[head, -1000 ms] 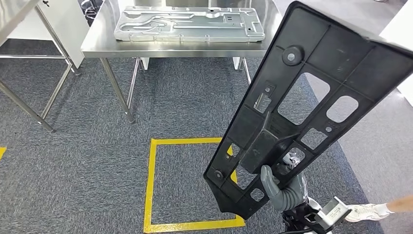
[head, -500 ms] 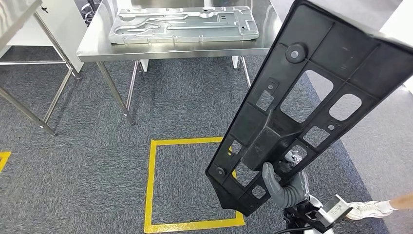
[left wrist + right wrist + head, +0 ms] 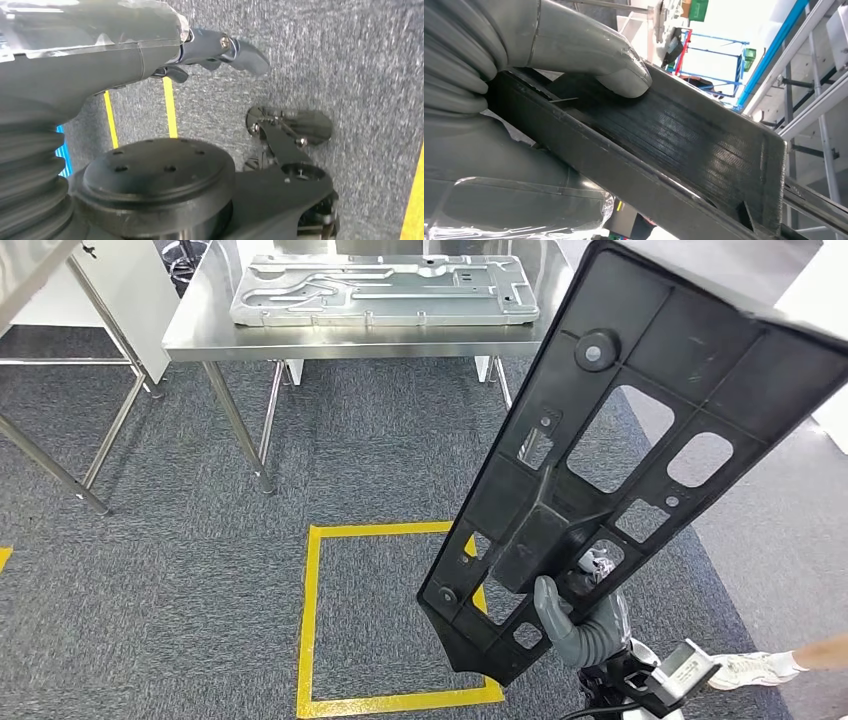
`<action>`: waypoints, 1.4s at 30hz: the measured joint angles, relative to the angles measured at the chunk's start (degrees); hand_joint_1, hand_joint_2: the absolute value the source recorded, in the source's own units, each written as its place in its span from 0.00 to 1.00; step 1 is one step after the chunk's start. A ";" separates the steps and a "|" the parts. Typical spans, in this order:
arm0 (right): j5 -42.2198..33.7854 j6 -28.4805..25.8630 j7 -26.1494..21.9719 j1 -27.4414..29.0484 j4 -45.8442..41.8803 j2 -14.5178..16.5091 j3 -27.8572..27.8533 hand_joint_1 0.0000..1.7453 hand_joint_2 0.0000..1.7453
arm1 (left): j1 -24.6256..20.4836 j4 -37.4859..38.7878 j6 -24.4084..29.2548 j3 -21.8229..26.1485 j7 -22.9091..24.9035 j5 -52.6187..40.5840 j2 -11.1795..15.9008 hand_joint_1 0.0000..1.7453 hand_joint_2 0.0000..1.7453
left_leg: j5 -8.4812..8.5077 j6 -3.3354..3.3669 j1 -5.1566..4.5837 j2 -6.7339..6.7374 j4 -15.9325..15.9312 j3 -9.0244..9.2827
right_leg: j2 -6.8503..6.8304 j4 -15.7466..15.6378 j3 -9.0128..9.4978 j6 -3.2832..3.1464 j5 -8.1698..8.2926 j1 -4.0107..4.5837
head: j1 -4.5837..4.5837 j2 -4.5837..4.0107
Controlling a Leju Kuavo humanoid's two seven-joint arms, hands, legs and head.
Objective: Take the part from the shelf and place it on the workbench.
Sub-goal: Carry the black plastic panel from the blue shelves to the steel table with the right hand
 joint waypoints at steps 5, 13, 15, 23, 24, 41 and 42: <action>0.00 0.00 0.00 -0.03 0.05 -0.01 -0.01 1.00 1.00 | 0.04 0.00 0.00 0.00 0.15 0.04 -0.02 0.00 1.00 | -0.17 -0.29 -0.05 -0.06 0.04 0.35 | -0.18 -7.24 3.41 -0.25 5.61 -0.21 | 0.01 0.00; 0.04 0.00 0.05 -0.08 -0.08 -0.01 0.01 1.00 1.00 | -0.09 0.00 -0.03 0.00 0.28 0.04 0.01 0.00 1.00 | -3.72 -2.57 -0.15 -0.07 4.98 -1.77 | -0.18 -14.36 6.30 -2.89 7.70 -0.07 | -0.02 0.00; 0.14 0.01 0.08 -0.07 -0.09 -0.01 0.02 1.00 1.00 | -0.02 0.00 -0.10 0.00 0.28 0.01 0.01 0.00 1.00 | -7.60 -2.82 -0.08 -0.10 13.02 -5.37 | -0.22 -14.34 6.29 -3.21 7.64 0.10 | -0.02 0.00; 0.32 0.02 0.20 -0.07 -0.13 -0.01 0.02 1.00 1.00 | 0.00 0.00 -0.17 0.00 0.28 0.06 0.01 0.00 1.00 | -0.75 -1.78 -0.31 -0.20 0.73 0.18 | 0.15 -13.43 6.34 -2.43 7.04 0.62 | -0.01 0.00; 0.35 0.03 0.25 -0.07 -0.14 -0.01 0.02 1.00 1.00 | 0.03 0.00 -0.17 0.00 0.29 0.08 0.01 0.00 1.00 | -0.73 -1.57 -0.42 -0.23 0.57 0.20 | 0.16 -13.39 6.25 -2.14 7.08 0.64 | -0.01 0.00; 0.56 0.08 0.39 0.42 -0.60 -0.15 -0.01 1.00 1.00 | 0.06 0.00 -0.50 0.00 0.68 0.42 -0.45 0.00 1.00 | -0.51 -2.34 -0.15 -0.16 0.25 0.30 | 0.00 -13.56 5.98 -2.00 7.35 -0.04 | -0.01 0.00; 0.58 0.07 0.39 0.40 -0.61 -0.16 -0.01 1.00 1.00 | 0.03 0.00 -0.50 0.00 0.67 0.42 -0.47 0.00 1.00 | -1.26 -2.59 -0.11 -0.17 1.20 -0.08 | -0.04 -13.75 6.05 -2.44 7.46 -0.13 | -0.01 0.00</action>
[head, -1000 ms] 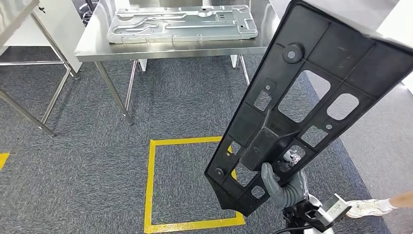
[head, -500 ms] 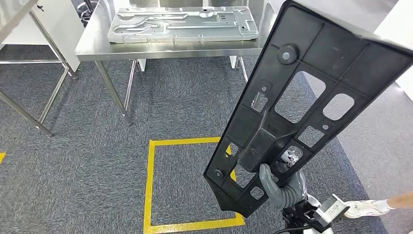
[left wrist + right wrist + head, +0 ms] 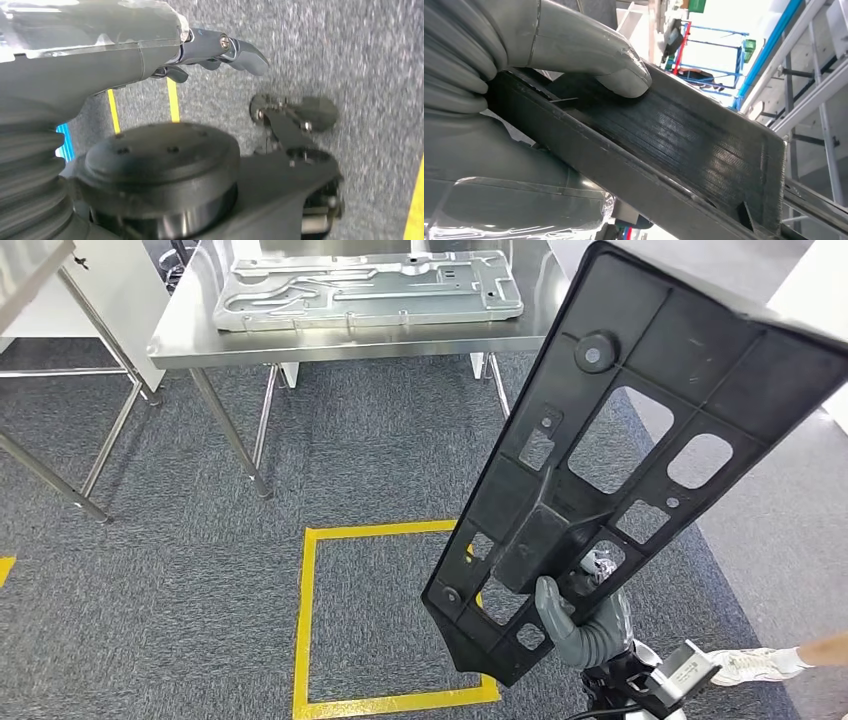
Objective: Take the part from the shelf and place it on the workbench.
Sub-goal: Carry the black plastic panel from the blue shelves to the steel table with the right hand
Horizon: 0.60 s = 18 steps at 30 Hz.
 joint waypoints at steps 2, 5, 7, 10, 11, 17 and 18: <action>0.08 -0.04 -0.01 0.02 -0.01 0.00 0.00 1.00 1.00 | 0.00 0.00 0.00 0.00 -0.02 -0.01 0.00 0.00 1.00 | -3.31 -0.29 0.12 -0.03 5.52 -2.43 | -0.13 -0.28 0.10 -0.66 0.15 -0.02 | 0.00 0.00; 0.33 -0.13 -0.02 0.16 0.03 -0.02 0.00 1.00 1.00 | 0.08 0.00 -0.04 0.00 -0.04 -0.09 -0.01 0.00 1.00 | -7.29 -0.43 0.15 -0.03 15.72 -7.10 | -0.14 -0.23 0.03 -1.00 0.14 0.36 | -0.01 0.00; 0.46 -0.15 -0.02 0.21 0.04 -0.02 0.00 1.00 1.00 | 0.08 0.00 -0.10 0.00 -0.04 -0.14 0.00 0.00 1.00 | -4.84 -0.15 0.14 -0.03 13.31 -5.90 | -0.04 -0.18 0.17 -1.03 0.12 0.58 | -0.01 0.00; 0.58 -0.14 -0.08 0.09 0.04 -0.02 0.00 1.00 1.00 | 0.00 0.00 -0.13 0.00 -0.04 0.05 0.02 0.00 1.00 | 0.18 0.70 -0.13 -0.06 1.59 -0.30 | 0.12 0.03 0.31 -0.76 -0.03 0.94 | -0.01 0.00; 0.62 -0.14 -0.09 0.00 0.05 -0.02 0.00 1.00 1.00 | -0.04 0.00 -0.13 0.00 -0.04 0.13 0.02 0.00 1.00 | 0.59 0.90 -0.24 -0.07 -0.28 0.49 | 0.12 0.11 0.23 -0.53 -0.05 1.00 | -0.01 0.00; 0.75 -0.58 -0.11 -0.47 0.04 -0.16 0.02 1.00 1.00 | -0.10 0.00 -0.34 0.00 -0.14 0.22 -0.15 0.00 1.00 | 1.44 2.29 0.19 0.07 -1.91 0.83 | 0.10 5.28 -2.13 1.26 -3.44 0.62 | 0.01 0.00; 0.75 -0.79 -0.13 -0.43 0.05 -0.22 0.02 1.00 1.00 | -0.11 0.00 -0.45 0.00 -0.15 0.20 -0.17 0.00 1.00 | 1.49 2.38 0.20 0.08 -1.93 0.74 | 0.08 9.13 -3.94 1.54 -5.42 0.46 | 0.02 0.00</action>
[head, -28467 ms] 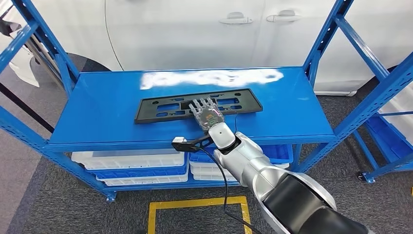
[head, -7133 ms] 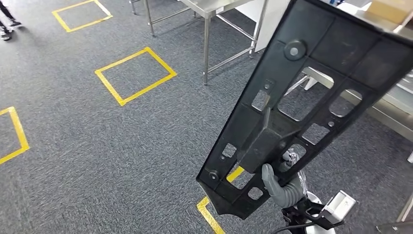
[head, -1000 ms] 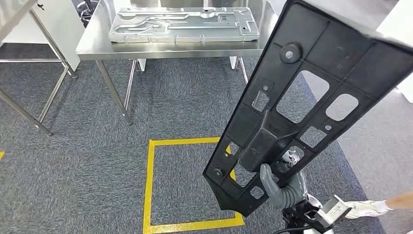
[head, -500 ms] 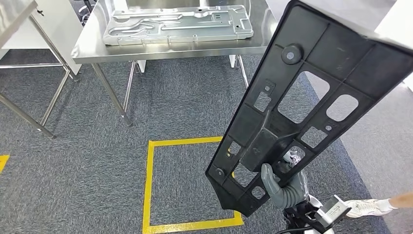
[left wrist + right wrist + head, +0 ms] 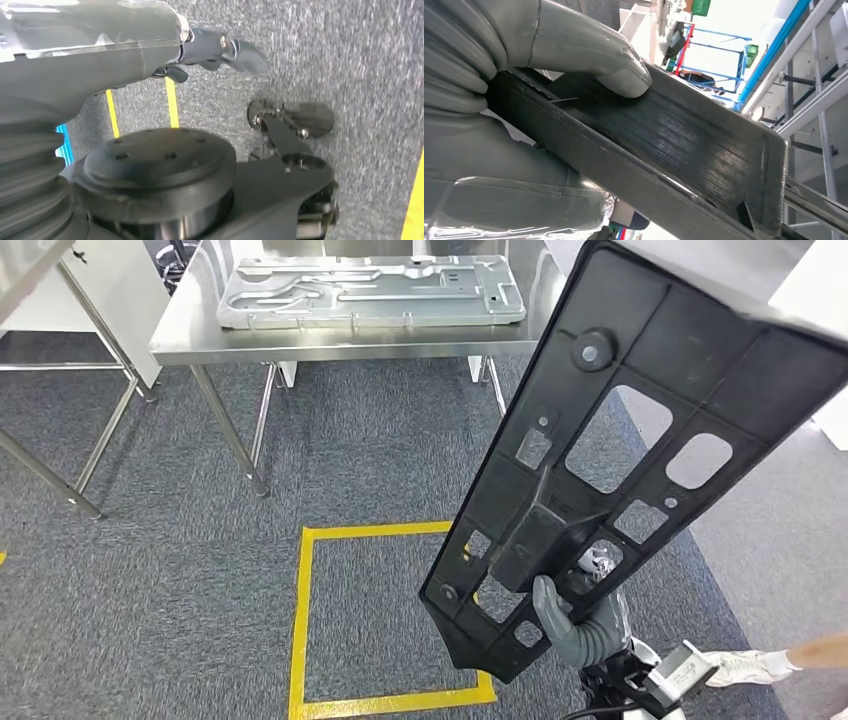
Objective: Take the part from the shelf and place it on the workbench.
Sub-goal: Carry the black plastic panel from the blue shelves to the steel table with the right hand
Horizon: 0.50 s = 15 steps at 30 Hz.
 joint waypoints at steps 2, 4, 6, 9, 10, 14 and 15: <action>0.00 -0.35 0.00 0.25 0.02 -0.14 0.00 1.00 1.00 | 0.07 0.00 -0.31 0.00 0.00 -0.02 -0.03 0.00 1.00 | 0.00 0.00 -0.02 0.01 0.03 -0.10 | -0.02 6.70 -3.24 0.46 -2.34 -0.40 | 0.00 0.00; 0.03 -0.47 0.00 0.42 0.01 -0.25 -0.01 1.00 1.00 | 0.12 0.00 -0.62 0.00 0.00 -0.02 -0.03 0.00 1.00 | -0.10 -0.14 0.01 -0.02 0.09 0.00 | -0.09 5.56 -2.84 0.70 -0.34 -0.74 | 0.00 0.00; 0.07 -0.50 0.00 0.44 -0.05 -0.31 0.00 1.00 1.00 | 0.10 0.00 -0.77 0.00 0.00 0.00 -0.03 0.00 1.00 | -0.35 -0.53 0.01 -0.07 0.22 0.23 | -0.23 -2.50 1.05 0.67 3.63 -0.97 | 0.00 0.00; 0.12 -0.55 -0.04 0.51 -0.27 -0.34 0.01 1.00 1.00 | 0.03 0.00 -0.77 0.00 -0.04 0.13 -0.01 0.00 1.00 | -0.67 -1.52 -0.22 -0.10 0.38 0.23 | -0.20 -8.89 3.90 -0.17 5.31 -0.60 | -0.01 0.00; 0.14 -0.54 -0.05 0.54 -0.33 -0.35 0.01 1.00 1.00 | 0.00 0.00 -0.76 0.00 -0.08 0.20 -0.01 0.00 1.00 | -0.69 -1.92 -0.23 -0.08 0.33 0.23 | -0.13 -8.94 3.77 -0.58 5.38 -0.42 | -0.02 0.00; 0.15 -0.38 -0.07 0.28 -0.36 -0.38 0.07 1.00 1.00 | -0.11 0.00 -0.71 0.00 -0.34 0.44 -0.01 0.00 1.00 | -3.69 -3.10 0.10 -0.09 5.10 -1.88 | -0.20 -9.52 4.12 -2.18 5.48 -0.59 | -0.02 0.00; 0.15 -0.34 -0.07 0.18 -0.36 -0.39 0.08 1.00 1.00 | -0.11 0.00 -0.71 0.00 -0.39 0.46 -0.01 0.00 1.00 | -5.59 -3.24 0.10 -0.10 8.97 -3.73 | -0.24 -9.53 4.17 -2.42 5.38 -0.48 | -0.02 0.00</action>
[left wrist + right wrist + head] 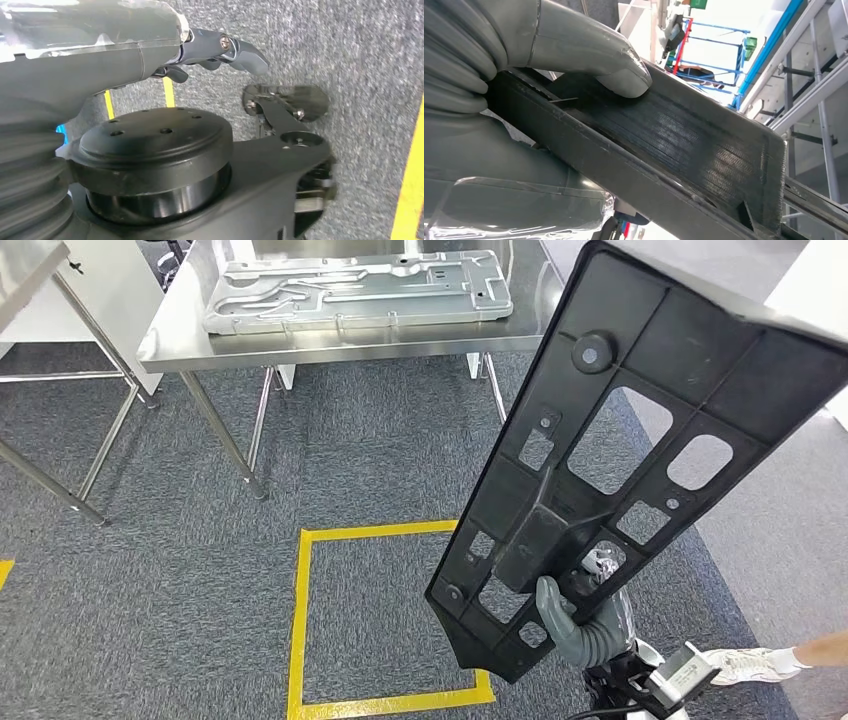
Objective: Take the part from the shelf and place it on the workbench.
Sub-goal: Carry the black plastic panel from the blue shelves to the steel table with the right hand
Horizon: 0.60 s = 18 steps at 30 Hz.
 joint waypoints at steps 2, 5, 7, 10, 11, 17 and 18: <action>0.01 0.02 0.01 -0.08 0.03 0.01 0.02 1.00 1.00 | 0.08 0.00 0.01 0.00 -0.04 0.03 0.00 0.00 1.00 | -2.69 -0.17 0.00 0.00 7.57 -3.90 | -0.02 0.03 0.13 -0.31 -0.18 0.29 | -0.01 0.00; 0.02 0.04 0.02 -0.18 0.08 -0.01 0.03 1.00 1.00 | 0.20 0.00 0.02 0.00 -0.05 0.04 0.00 0.00 1.00 | 1.05 0.33 -0.07 0.00 4.74 -3.15 | 0.17 0.06 0.78 -0.43 -0.57 0.67 | -0.01 0.00; 0.01 0.04 0.02 -0.34 0.09 -0.01 0.03 1.00 1.00 | 0.17 0.00 0.04 0.00 -0.06 0.02 0.03 0.00 1.00 | 4.86 1.19 -0.34 -0.03 -3.49 0.50 | 0.27 0.14 1.30 -0.21 -1.00 0.89 | 0.00 0.00; 0.01 0.03 0.10 -0.52 0.12 -0.01 0.03 1.00 1.00 | 0.07 0.00 0.07 0.00 -0.03 -0.04 0.11 0.00 1.00 | 5.65 1.98 -0.82 -0.07 -7.75 2.38 | 0.23 0.26 1.26 0.57 -1.32 1.01 | 0.00 0.00; 0.01 0.03 0.13 -0.52 0.09 -0.01 0.03 1.00 1.00 | 0.08 0.00 0.05 0.00 -0.02 -0.06 0.10 0.00 1.00 | 5.68 2.16 -0.74 -0.09 -7.91 2.42 | 0.19 0.20 1.27 0.88 -1.38 1.02 | 0.00 0.00; 0.02 -0.13 0.25 -0.28 -0.01 -0.01 0.03 1.00 1.00 | 0.06 0.00 0.11 -0.02 0.01 -0.04 0.03 0.00 1.00 | 5.65 3.17 -0.18 0.01 -8.98 3.37 | 0.14 14.78 -6.33 2.70 -7.95 0.28 | 0.02 0.00; 0.03 -0.16 0.27 -0.17 0.01 -0.01 0.03 1.00 1.00 | 0.10 0.00 0.11 -0.02 0.01 -0.04 0.02 0.00 1.00 | 5.49 3.14 -0.16 -0.01 -8.97 3.52 | 0.12 16.62 -7.68 2.92 -7.86 0.05 | 0.02 0.00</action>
